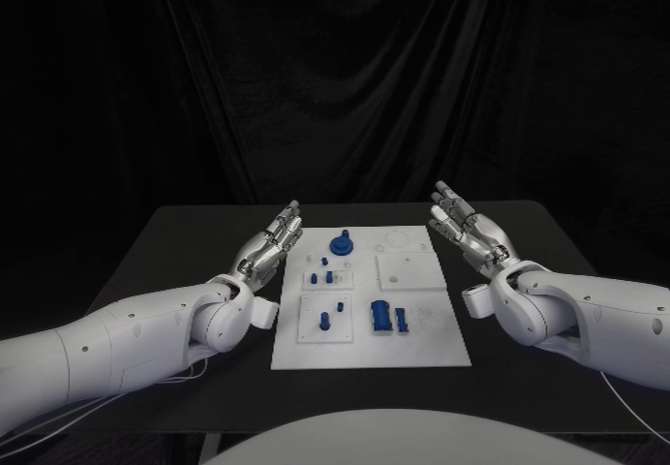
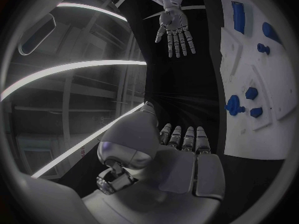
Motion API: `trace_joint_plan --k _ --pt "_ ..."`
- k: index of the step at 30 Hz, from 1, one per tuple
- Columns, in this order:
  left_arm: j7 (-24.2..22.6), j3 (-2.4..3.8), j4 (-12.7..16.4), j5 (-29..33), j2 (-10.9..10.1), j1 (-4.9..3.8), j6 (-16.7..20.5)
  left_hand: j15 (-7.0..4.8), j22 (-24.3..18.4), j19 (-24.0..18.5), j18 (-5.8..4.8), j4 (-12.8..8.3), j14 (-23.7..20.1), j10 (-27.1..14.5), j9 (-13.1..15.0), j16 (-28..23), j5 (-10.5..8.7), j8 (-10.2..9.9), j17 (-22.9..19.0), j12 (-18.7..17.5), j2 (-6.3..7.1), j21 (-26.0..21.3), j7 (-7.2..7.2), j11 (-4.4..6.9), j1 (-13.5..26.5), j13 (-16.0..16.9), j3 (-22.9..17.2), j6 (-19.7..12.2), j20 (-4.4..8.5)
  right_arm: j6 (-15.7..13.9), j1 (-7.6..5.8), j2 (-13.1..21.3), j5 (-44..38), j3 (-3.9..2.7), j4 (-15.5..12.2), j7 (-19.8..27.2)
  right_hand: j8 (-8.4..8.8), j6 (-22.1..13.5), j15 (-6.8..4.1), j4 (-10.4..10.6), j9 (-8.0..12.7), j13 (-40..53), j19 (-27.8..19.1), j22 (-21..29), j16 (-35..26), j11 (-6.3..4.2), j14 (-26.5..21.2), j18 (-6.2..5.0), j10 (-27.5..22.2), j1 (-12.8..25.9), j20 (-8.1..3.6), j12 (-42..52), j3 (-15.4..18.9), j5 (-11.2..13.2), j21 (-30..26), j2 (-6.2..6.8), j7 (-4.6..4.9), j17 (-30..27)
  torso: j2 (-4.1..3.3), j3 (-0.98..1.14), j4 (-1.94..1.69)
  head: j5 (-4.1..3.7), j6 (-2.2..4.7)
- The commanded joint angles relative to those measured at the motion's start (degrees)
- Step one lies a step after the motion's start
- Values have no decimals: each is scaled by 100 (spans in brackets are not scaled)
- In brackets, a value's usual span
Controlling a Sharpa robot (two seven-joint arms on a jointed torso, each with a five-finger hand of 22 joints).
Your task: Assemble the parts on the task board
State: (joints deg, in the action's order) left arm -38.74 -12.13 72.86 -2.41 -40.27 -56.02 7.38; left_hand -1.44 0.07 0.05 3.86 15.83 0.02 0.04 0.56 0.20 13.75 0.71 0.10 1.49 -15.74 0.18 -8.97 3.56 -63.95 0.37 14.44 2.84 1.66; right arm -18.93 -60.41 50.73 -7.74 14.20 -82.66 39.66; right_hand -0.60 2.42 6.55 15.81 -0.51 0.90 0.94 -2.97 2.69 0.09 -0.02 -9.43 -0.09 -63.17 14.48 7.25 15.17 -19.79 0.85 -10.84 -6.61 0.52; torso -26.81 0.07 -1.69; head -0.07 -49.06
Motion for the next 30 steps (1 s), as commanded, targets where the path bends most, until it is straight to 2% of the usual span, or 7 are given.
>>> trace_joint_plan --k 1,3,4,18,20,24,30 --pt "6 24 33 4 -6 -8 69 144 -7 -5 -386 -501 -2 -4 -56 -20 -436 -71 -10 -149 500 -18 288 -356 2033 -37 -460 -284 -166 -71 1 -16 21 -41 -21 -27 60 -242 -212 -500 51 -90 -94 297 -269 -9 2 283 9 1999 -458 -231 -480 628 -85 339 209 -52 -10 1 4 -2 30" --pt "38 68 94 13 -22 -23 200 144 -7 -5 -386 -605 -2 -4 -56 -20 -533 -71 -10 -149 609 -18 349 -356 2473 -37 -564 -284 -166 -203 2 -47 61 -115 -59 -78 60 -242 -241 -605 51 -90 -94 297 -269 -9 2 288 9 2434 -557 -280 -586 764 -85 405 259 -52 -30 1 12 -2 95" --pt "56 92 128 18 -31 -31 273 144 -7 -5 -386 -628 -2 -4 -56 -20 -554 -71 -10 -149 633 -18 362 -356 2569 -37 -587 -284 -166 -275 3 -65 84 -156 -80 -107 60 -242 -655 -632 51 -90 -94 297 -269 -9 2 304 9 2539 -582 -294 -613 796 -85 424 661 -52 -41 1 16 -1 132" --pt "606 828 1166 164 -301 -283 2505 144 -7 -5 -386 -1036 -2 -4 -56 -20 -925 -71 -10 -149 1056 -18 897 -356 4292 -37 -995 -284 -166 -2167 22 -520 665 -1222 -627 -849 60 -242 -655 -1047 51 -90 -94 297 -269 -9 2 508 9 4229 -959 -725 -1028 1325 -85 1084 661 -52 -348 -5 135 5 1166" --pt "680 927 1306 184 -337 -316 2805 144 -7 -5 -386 -1070 -2 -4 -56 -20 -953 -71 -10 -149 1088 -18 897 -356 4428 -37 -1028 -284 -166 -2322 23 -557 713 -1309 -672 -910 60 -242 -655 -1080 51 -90 -94 297 -269 -9 2 943 9 4367 -991 -725 -1061 1369 -85 1084 661 -52 -379 -5 147 6 1271" --pt "796 1082 1524 215 -394 -370 3276 144 -7 -5 -386 -1153 -2 -4 -56 -20 -1375 -71 -10 -149 1158 -18 897 -356 4717 -37 -1444 -284 -166 -2498 25 -599 767 -1409 -723 -979 60 -242 -655 -1153 51 -90 -94 297 -269 -9 2 943 9 4653 -1448 -725 -1517 1458 -85 1084 661 -52 -422 -6 163 7 1415" --pt "889 1206 1699 240 -440 -412 3652 144 -7 -5 -386 -1583 -2 -4 -56 -20 -1375 -71 -10 -149 1574 -18 897 -356 5090 -37 -1444 -284 -166 -2519 25 -604 774 -1420 -729 -987 60 -242 -655 -1581 51 -90 -94 297 -269 -9 2 943 9 5028 -1448 -725 -1517 1979 -85 1084 661 -52 -437 -7 169 7 1468"
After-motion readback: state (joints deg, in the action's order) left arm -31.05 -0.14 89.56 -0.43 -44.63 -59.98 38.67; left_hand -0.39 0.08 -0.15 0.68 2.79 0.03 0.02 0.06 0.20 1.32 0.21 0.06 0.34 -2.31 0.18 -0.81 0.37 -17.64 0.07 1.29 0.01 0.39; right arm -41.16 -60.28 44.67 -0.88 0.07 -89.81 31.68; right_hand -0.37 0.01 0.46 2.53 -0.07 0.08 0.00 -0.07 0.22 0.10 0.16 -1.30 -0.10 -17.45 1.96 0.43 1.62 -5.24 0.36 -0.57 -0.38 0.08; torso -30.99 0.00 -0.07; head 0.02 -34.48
